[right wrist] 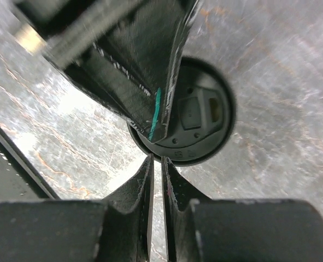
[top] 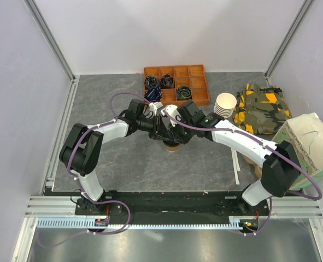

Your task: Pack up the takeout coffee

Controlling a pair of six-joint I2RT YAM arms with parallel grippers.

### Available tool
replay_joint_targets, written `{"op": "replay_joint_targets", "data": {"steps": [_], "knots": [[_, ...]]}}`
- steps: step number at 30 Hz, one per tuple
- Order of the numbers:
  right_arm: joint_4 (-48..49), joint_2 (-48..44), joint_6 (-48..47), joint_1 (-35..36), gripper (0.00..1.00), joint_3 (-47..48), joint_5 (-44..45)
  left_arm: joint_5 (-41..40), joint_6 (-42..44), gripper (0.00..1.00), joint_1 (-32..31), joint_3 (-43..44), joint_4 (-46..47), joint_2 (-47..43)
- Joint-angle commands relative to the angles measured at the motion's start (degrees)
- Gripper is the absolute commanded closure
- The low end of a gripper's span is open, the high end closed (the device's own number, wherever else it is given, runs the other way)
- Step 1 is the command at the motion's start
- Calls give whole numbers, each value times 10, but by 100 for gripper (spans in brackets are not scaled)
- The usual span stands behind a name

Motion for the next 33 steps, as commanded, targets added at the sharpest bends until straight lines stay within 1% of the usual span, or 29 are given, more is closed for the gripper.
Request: {"op": "replay_joint_targets", "data": {"steps": [1,3,7,10,15,18,22,30,33], "knots": [[-49,-22,12,-9,83,76,9,-19,17,78,-1,7,-30,11],[-53,-28,13,-9,83,73,18,-18,18,78,-1,8,-31,11],[-33,-36,26,-10,84,26,19,-18,18,78,0,12,-31,13],[2,-41,26,-9,84,-13,16,-18,18,78,0,13,-32,14],[62,-15,21,-8,85,-70,12,-17,19,78,1,9,-31,17],[93,-2,17,-8,86,-101,28,-16,19,78,3,10,-31,21],[96,-16,23,-8,86,-94,24,-15,20,78,4,8,-33,24],[27,-60,45,-11,85,-18,-3,-15,15,78,4,12,-31,28],[22,-70,51,-10,84,-21,13,-14,13,78,5,9,-29,29]]}}
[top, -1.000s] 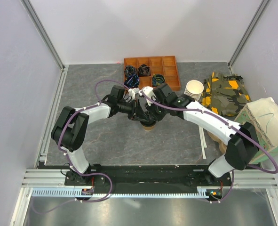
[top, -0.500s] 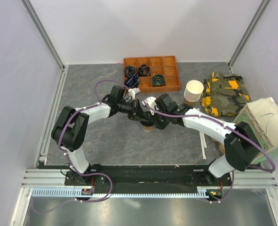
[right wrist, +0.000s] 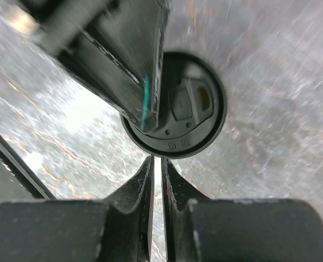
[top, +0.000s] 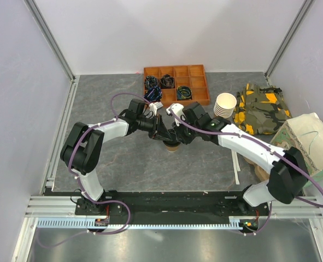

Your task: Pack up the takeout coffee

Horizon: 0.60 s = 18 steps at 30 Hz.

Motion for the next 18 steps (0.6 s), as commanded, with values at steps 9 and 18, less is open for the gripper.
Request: {"op": "replay_joint_targets", "data": {"steps": [9,18], "knots": [[91,-17,17,0,83,-62,19,-24,6,78,2,4,-12,26],[126,19,15,-1,85,-93,31,-25,9,79,3,-3,-14,29]]}}
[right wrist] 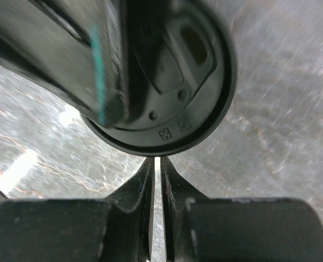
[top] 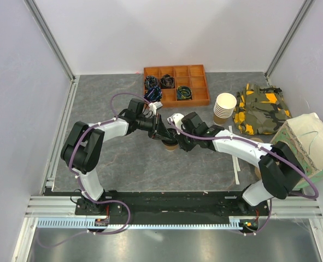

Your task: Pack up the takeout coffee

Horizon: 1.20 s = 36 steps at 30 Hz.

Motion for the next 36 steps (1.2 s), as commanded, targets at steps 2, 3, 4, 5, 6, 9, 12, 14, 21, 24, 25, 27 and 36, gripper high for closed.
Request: {"op": "replay_joint_targets", "data": {"steps": [2,3,4,5,6,9,12,14,21,24,25,27,36], "knots": [[5,-9,4,-3,85,17,-10,-33,8,79,-3,-6,-15,23],[-2,-15,2,-3,84,23,-19,-32,8,79,-3,-4,-14,23],[-24,-16,1,-5,84,32,-28,-30,7,79,-3,0,-15,23],[-36,-19,0,-10,83,48,-55,-29,7,78,-2,3,-13,21],[-55,-25,-1,-14,81,57,-68,-26,7,78,-3,6,-13,17],[-88,-35,-5,-38,77,86,-115,-19,6,73,-3,19,-12,-2],[-94,-33,0,-67,75,92,-144,-5,-6,62,-2,25,5,-31],[-93,-27,2,-75,74,87,-147,3,-19,57,0,25,23,-58],[-80,-15,30,-85,63,68,-194,5,-68,48,41,-25,52,-141],[-74,-17,43,-87,46,61,-205,-2,-90,45,69,-80,50,-170],[-72,-15,46,-86,45,57,-210,-4,-97,43,73,-107,50,-175],[-65,-4,51,-86,42,54,-215,-10,-97,42,85,-140,50,-187],[-37,89,-26,-87,40,79,-227,-27,-66,37,153,-171,28,-215]]}}
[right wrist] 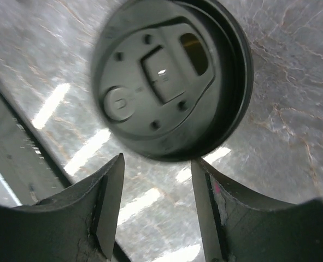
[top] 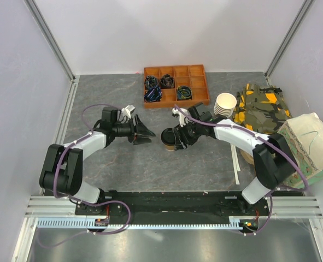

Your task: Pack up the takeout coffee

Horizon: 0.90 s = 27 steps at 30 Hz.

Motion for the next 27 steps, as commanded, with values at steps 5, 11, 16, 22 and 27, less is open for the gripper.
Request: {"op": "replay_joint_targets", "data": {"steps": [5,11,16,22,27], "knots": [[34,84,-94,-9,40,60,-27,-10,22,37,65,-10,-18,-47],[52,144,-147,-10,39,112,-63,-14,32,37,110,-14,-21,-58],[71,226,-140,-10,39,193,-60,-18,33,37,162,-16,-25,-73],[110,290,-117,-5,39,257,-49,-17,50,37,207,-16,-40,-91],[126,329,-124,7,38,313,-39,-18,59,37,232,-17,-56,-97]]}}
